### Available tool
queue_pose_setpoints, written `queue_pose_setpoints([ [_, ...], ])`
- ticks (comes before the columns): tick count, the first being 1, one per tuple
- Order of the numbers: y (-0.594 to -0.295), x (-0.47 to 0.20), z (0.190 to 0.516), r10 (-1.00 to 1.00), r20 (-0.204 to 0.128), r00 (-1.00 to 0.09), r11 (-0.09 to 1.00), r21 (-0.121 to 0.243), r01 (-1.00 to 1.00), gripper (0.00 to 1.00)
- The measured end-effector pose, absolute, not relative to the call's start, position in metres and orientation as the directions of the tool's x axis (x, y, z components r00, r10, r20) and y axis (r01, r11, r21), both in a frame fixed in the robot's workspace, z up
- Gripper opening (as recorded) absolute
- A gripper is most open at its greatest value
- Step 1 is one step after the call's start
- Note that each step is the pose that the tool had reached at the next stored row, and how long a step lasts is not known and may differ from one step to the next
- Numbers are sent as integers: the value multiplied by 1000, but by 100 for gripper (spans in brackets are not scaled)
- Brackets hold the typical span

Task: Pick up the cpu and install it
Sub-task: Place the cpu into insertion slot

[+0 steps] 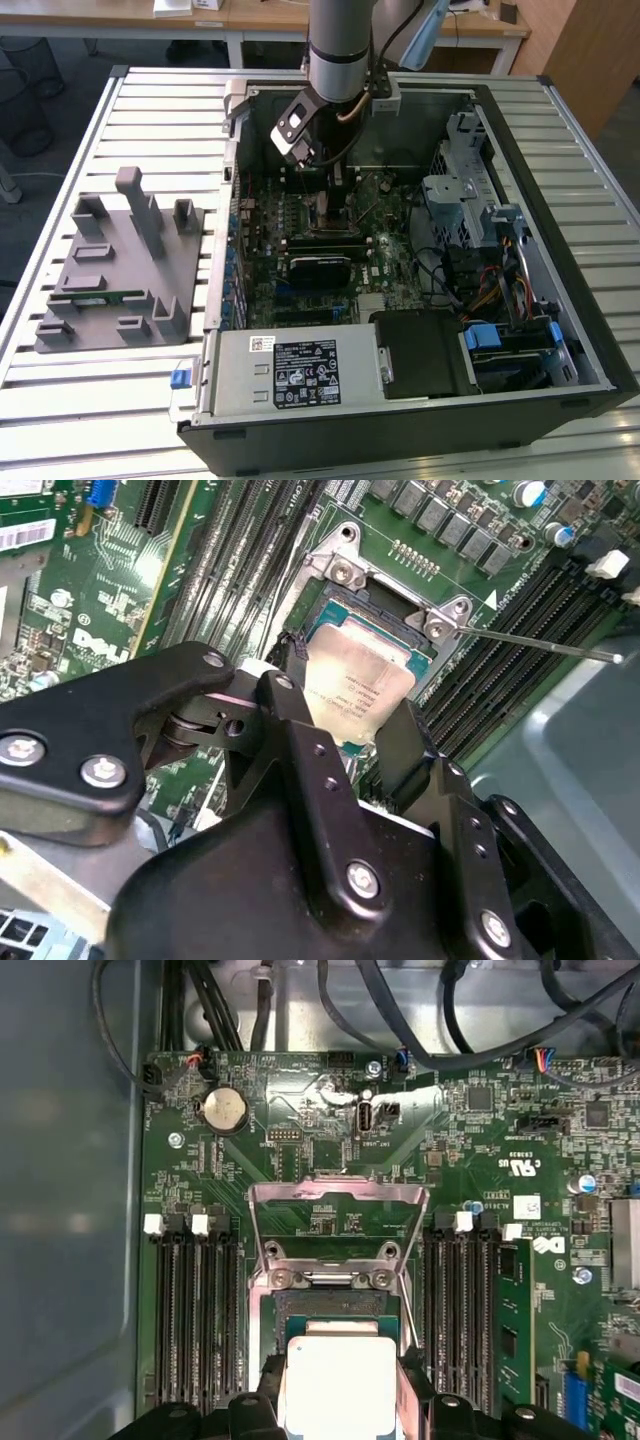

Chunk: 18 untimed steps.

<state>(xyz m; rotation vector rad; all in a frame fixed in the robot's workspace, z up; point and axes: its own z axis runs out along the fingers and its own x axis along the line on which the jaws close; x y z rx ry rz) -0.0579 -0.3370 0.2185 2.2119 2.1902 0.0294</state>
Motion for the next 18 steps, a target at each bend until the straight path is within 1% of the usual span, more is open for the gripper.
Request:
queue_pose_setpoints([
  [18, -337, -57, 203, 1000, -5, 12, -12, 34, 999, 53],
])
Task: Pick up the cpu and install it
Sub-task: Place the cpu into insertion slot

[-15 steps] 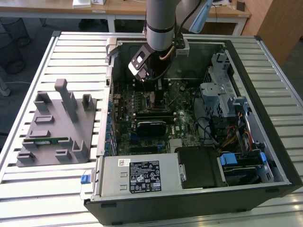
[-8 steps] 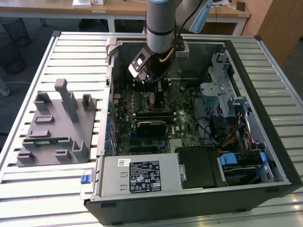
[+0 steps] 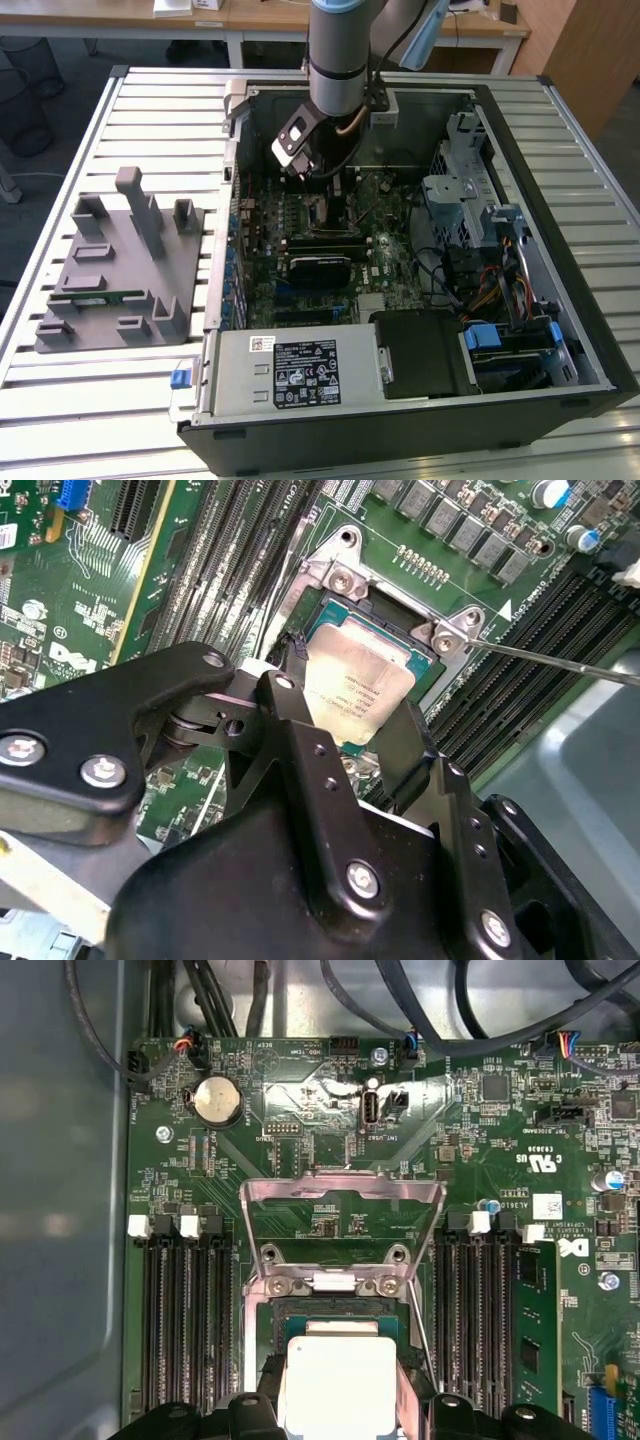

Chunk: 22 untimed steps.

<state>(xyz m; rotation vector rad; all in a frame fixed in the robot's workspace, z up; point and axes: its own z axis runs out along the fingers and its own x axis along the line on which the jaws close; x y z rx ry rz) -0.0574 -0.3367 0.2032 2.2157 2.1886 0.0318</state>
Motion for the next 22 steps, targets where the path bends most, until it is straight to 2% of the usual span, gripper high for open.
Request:
queue_pose_setpoints([
  [22, -333, -57, 196, 1000, -5, 12, -12, 33, 999, 53],
])
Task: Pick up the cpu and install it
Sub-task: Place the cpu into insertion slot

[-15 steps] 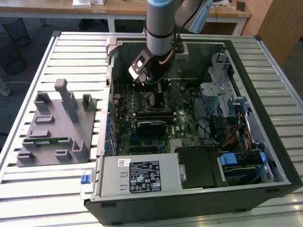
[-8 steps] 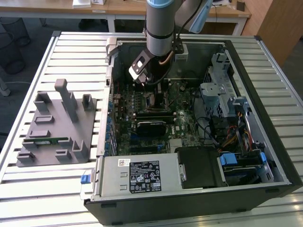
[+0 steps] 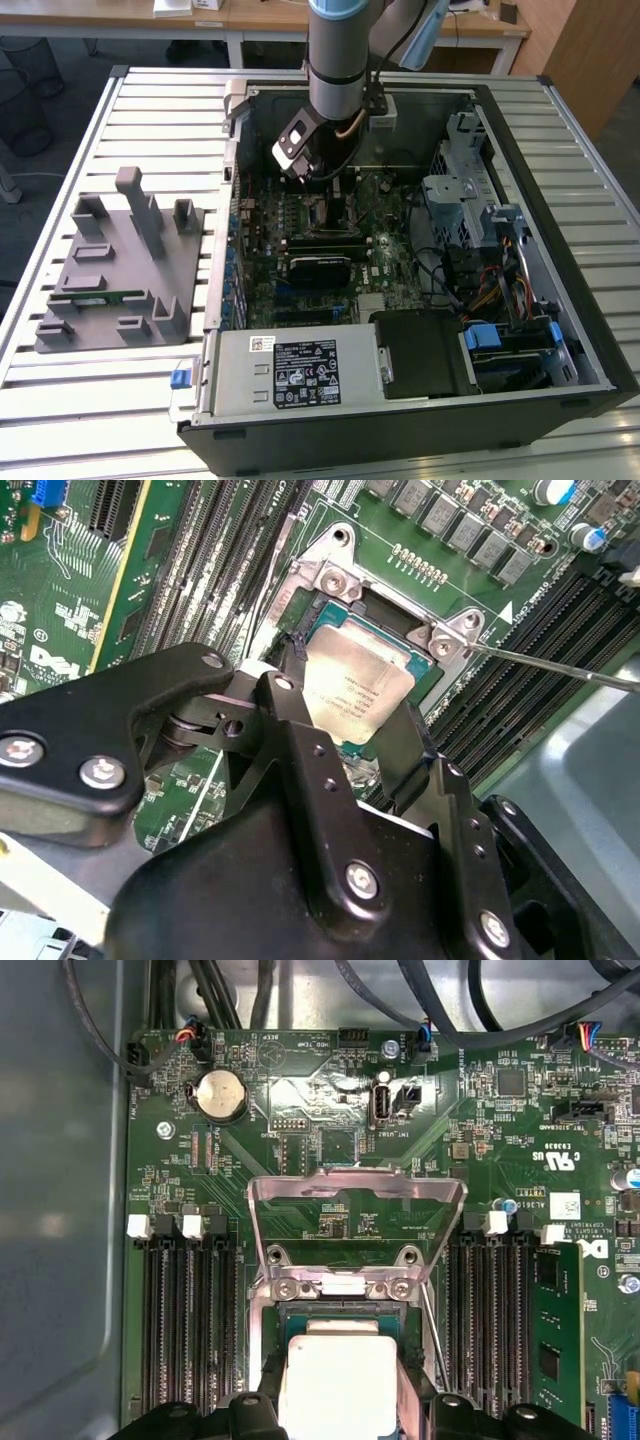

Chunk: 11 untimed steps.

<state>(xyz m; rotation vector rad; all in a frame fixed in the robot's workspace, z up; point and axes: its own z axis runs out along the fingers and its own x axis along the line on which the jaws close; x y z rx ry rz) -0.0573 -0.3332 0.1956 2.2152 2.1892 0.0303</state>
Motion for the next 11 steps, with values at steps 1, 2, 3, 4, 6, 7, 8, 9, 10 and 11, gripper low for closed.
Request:
queue_pose_setpoints([
  [1, -333, -57, 195, 1000, -5, 12, -12, 33, 999, 53],
  [2, -333, -57, 195, 1000, -5, 12, -12, 33, 999, 53],
  [3, -333, -57, 195, 1000, -5, 12, -12, 33, 999, 53],
  [4, -333, -57, 195, 1000, -5, 12, -12, 33, 999, 53],
  [6, -333, -57, 195, 1000, -5, 12, -12, 33, 999, 53],
  [7, -333, -57, 195, 1000, -5, 12, -12, 33, 999, 53],
  [8, -333, -57, 195, 1000, -4, 12, -12, 33, 999, 53],
  [9, -333, -57, 195, 1000, -4, 12, -12, 34, 999, 53],
  [10, -333, -57, 196, 1000, -4, 12, -12, 34, 999, 53],
  [11, -333, -57, 196, 1000, -3, 12, -12, 34, 999, 53],
])
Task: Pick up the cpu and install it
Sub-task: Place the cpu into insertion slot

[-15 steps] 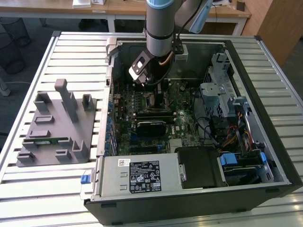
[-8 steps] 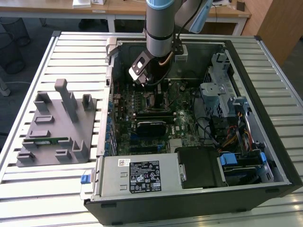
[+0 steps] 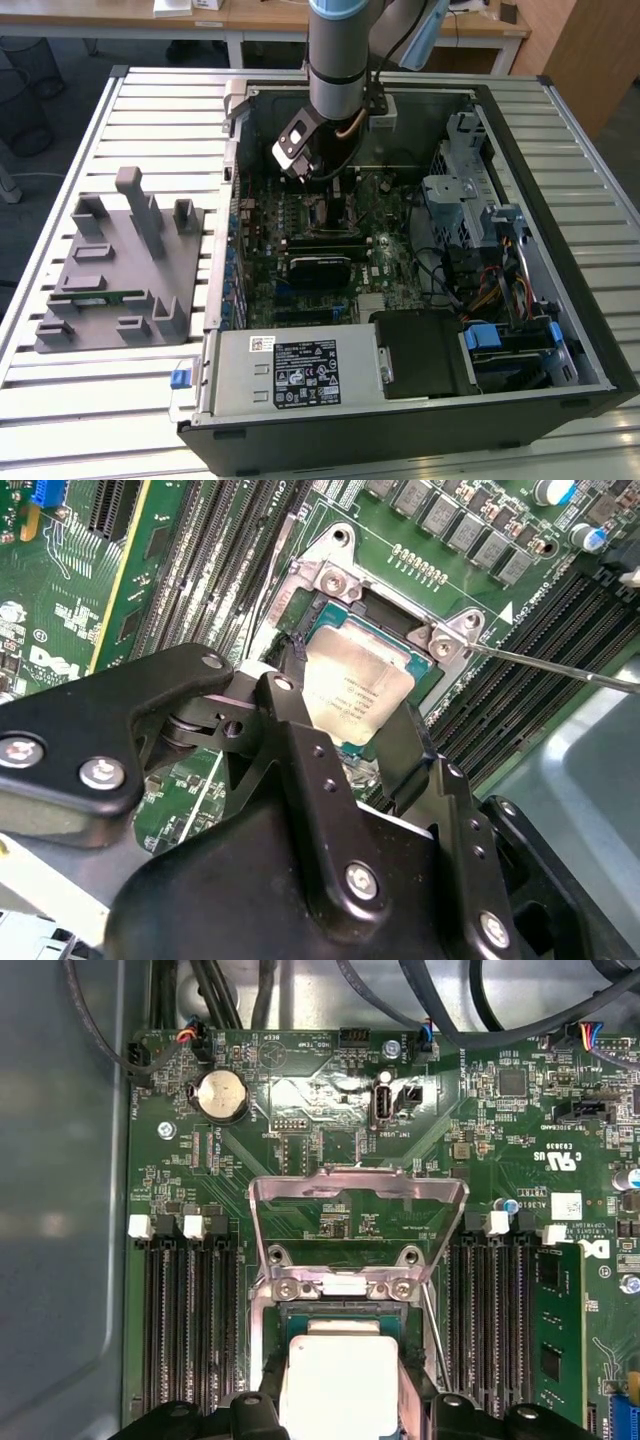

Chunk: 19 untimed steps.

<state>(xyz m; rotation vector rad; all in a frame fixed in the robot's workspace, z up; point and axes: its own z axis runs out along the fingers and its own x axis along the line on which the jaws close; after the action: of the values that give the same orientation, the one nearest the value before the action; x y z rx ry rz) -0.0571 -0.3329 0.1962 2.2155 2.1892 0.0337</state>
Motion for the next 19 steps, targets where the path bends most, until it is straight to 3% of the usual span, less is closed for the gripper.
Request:
queue_pose_setpoints([
  [19, -333, -56, 197, 1000, -5, 12, -12, 33, 999, 53],
])
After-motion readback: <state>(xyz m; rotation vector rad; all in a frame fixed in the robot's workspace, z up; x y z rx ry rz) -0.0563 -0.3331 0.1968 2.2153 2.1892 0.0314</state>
